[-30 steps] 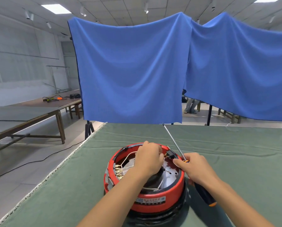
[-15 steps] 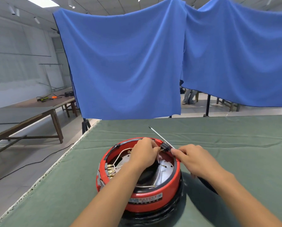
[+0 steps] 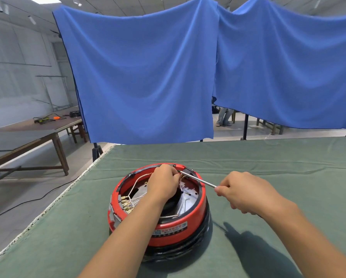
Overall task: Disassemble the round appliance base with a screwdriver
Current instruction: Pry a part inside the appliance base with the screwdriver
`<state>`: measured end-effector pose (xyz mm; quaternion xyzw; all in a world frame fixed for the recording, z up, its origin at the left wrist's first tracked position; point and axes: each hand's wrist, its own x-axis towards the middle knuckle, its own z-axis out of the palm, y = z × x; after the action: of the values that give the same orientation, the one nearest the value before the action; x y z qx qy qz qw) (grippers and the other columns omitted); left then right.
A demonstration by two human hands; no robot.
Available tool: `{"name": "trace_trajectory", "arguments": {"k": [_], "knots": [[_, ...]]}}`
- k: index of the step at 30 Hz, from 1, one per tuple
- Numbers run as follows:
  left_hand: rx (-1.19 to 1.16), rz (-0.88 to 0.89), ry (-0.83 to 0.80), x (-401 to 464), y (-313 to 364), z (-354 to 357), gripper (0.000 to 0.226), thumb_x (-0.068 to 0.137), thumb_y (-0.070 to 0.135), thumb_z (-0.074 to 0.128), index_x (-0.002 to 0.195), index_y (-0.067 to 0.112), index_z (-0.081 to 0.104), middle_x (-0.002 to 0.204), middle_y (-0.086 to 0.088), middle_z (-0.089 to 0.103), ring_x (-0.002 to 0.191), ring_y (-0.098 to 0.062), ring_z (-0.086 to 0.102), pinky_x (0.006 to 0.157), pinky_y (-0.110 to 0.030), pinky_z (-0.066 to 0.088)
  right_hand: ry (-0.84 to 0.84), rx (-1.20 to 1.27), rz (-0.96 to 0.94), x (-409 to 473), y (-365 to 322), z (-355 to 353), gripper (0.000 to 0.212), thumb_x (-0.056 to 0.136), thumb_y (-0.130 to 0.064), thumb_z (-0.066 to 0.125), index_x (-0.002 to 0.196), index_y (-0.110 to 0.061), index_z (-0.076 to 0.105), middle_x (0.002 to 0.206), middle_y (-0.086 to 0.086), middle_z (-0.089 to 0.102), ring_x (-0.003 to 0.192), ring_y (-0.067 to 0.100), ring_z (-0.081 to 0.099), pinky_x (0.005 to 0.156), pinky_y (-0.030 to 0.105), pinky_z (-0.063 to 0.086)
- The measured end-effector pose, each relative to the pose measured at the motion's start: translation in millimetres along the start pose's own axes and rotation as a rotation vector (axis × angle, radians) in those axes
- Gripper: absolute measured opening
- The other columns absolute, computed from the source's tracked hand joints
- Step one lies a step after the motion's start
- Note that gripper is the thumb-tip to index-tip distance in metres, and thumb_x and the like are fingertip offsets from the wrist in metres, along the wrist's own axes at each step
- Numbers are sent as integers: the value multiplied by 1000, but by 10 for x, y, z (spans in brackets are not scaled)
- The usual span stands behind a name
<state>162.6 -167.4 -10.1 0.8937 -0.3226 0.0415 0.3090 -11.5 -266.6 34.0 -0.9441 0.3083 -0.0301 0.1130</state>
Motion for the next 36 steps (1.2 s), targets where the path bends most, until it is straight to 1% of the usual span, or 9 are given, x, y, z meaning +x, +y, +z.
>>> {"name": "trace_trajectory", "arguments": {"k": [4,7,10,14,16,18,23,32,36], "knots": [[23,-3,7,-2,2,8,22,89,21,54,76,15,70,81,-3,69,84,-25,61,61,-31,41,4,55,38,-9,-5,6,34,95,-41,45,84,-16,65,73,3,67,56,21,55,57,27,46],[45,5,26,-2,14,21,22,90,21,53,79,17,71,88,-2,70,86,-25,62,66,-32,45,-16,287,82,22,-45,28,31,89,-32,47,77,-6,57,67,7,56,56,25,49,54,27,42],[73,-7,56,7,15,31,22,91,21,52,81,16,72,91,-4,71,88,-26,62,66,-31,42,-25,405,77,44,-44,10,20,84,-17,47,65,-12,42,62,7,44,57,24,39,58,28,36],[72,-53,75,40,6,39,23,93,22,52,86,14,72,94,-5,71,89,-26,63,69,-32,46,-73,464,-21,12,-9,5,12,94,-11,50,96,-3,58,85,13,64,64,23,62,60,28,52],[60,-67,75,47,-3,36,23,93,22,52,86,14,73,93,-5,71,90,-27,63,72,-34,49,-54,358,-76,-24,-13,24,13,97,-21,50,104,-12,56,92,8,65,78,26,65,72,32,55],[43,-72,79,41,-14,33,22,92,22,53,85,16,73,91,-4,71,88,-26,63,71,-33,49,-28,211,-98,-59,-3,24,9,96,-28,50,92,-20,53,90,4,64,88,29,61,77,34,51],[18,-69,75,34,-37,20,19,91,22,53,87,21,71,95,-1,71,93,-24,61,69,-30,43,-62,26,-35,-159,38,-23,38,97,-38,51,65,-21,39,70,-2,51,73,25,50,55,28,34],[68,-39,69,63,-46,39,20,93,23,51,93,20,71,99,-2,70,95,-25,61,75,-34,49,-42,-18,-34,-277,-45,-82,38,96,-40,51,64,-23,41,68,-3,49,74,25,49,51,27,31],[101,-13,53,56,-52,35,22,93,23,49,92,19,71,97,-3,70,93,-27,61,76,-36,50,-15,-39,-45,-298,-113,-47,27,97,-40,49,76,-23,46,71,-4,48,78,27,49,61,31,33]]}}
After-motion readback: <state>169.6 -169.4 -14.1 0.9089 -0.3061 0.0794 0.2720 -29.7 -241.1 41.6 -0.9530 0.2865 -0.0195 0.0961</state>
